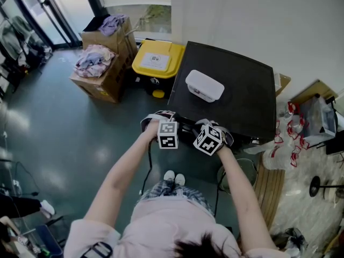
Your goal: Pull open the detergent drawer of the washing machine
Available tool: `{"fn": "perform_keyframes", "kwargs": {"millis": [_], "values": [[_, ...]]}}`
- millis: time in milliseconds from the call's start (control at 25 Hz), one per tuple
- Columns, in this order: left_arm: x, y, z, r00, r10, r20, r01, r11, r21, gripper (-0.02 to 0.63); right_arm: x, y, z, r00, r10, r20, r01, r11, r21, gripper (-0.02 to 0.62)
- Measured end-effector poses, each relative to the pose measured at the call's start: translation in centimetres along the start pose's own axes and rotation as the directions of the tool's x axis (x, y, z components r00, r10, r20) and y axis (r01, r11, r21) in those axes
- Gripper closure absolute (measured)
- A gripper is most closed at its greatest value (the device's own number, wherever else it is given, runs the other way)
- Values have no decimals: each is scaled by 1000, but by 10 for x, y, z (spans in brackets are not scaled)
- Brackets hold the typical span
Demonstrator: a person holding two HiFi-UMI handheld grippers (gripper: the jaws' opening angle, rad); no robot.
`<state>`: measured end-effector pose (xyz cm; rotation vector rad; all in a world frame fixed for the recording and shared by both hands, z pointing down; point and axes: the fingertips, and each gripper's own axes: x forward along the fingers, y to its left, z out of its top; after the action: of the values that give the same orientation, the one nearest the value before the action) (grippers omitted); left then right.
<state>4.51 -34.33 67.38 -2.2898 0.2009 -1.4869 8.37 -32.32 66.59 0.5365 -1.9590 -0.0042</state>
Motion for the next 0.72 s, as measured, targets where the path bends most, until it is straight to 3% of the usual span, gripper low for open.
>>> {"fn": "perform_keyframes", "kwargs": {"millis": [720], "values": [[-13, -33, 5, 999, -48, 0, 48, 999, 21, 543, -10, 32, -6, 998, 64, -3, -64, 998, -12, 546]]}}
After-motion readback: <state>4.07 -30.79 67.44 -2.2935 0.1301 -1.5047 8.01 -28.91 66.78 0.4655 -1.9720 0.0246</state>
